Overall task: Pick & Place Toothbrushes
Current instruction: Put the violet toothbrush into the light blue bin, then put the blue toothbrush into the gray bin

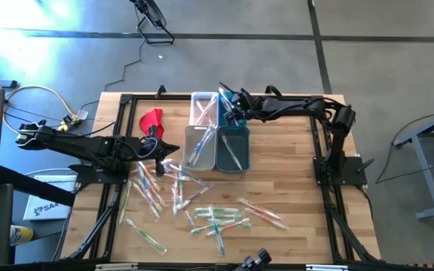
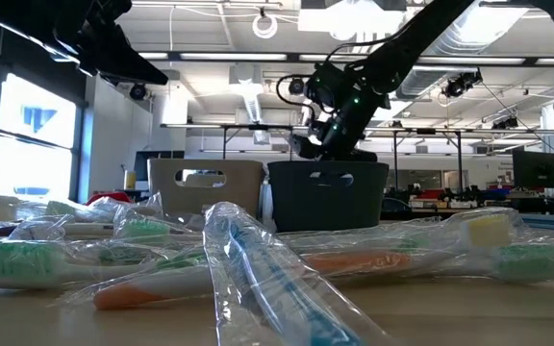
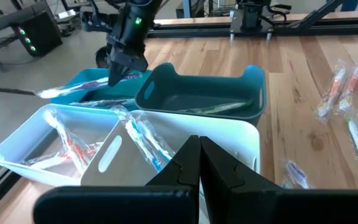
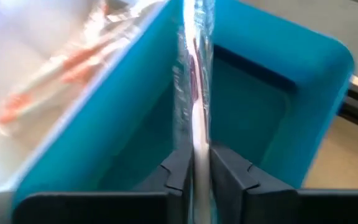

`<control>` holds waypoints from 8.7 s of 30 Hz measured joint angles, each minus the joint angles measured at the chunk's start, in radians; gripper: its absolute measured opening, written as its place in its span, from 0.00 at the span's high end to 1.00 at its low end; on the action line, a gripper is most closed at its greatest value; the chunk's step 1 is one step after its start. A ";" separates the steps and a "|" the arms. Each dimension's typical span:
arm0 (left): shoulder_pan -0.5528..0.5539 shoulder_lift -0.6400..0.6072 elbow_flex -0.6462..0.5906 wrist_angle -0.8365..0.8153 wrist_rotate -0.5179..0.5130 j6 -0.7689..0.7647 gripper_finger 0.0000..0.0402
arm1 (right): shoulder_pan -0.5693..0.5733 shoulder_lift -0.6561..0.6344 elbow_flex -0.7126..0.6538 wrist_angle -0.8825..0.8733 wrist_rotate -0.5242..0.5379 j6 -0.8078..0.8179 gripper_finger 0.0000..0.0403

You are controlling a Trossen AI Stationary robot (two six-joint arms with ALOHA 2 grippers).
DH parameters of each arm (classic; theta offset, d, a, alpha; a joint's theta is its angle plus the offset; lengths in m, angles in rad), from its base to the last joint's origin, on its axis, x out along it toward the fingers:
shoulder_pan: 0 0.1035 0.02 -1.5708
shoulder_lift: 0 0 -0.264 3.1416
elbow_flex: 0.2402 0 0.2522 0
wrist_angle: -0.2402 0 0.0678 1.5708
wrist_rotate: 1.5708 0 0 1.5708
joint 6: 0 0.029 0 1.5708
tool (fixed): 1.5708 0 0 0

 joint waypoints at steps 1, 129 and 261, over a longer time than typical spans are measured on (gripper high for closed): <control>0.000 0.000 0.000 0.000 0.000 0.000 1.00 | 0.000 0.000 0.000 -0.008 0.015 0.000 0.84; -0.122 0.563 0.247 0.097 0.466 0.015 1.00 | 0.799 -0.787 -1.058 1.091 0.028 -0.096 0.99; -0.229 1.209 1.213 -0.500 0.231 0.182 1.00 | 0.799 -0.779 -1.187 1.179 0.041 -0.024 0.99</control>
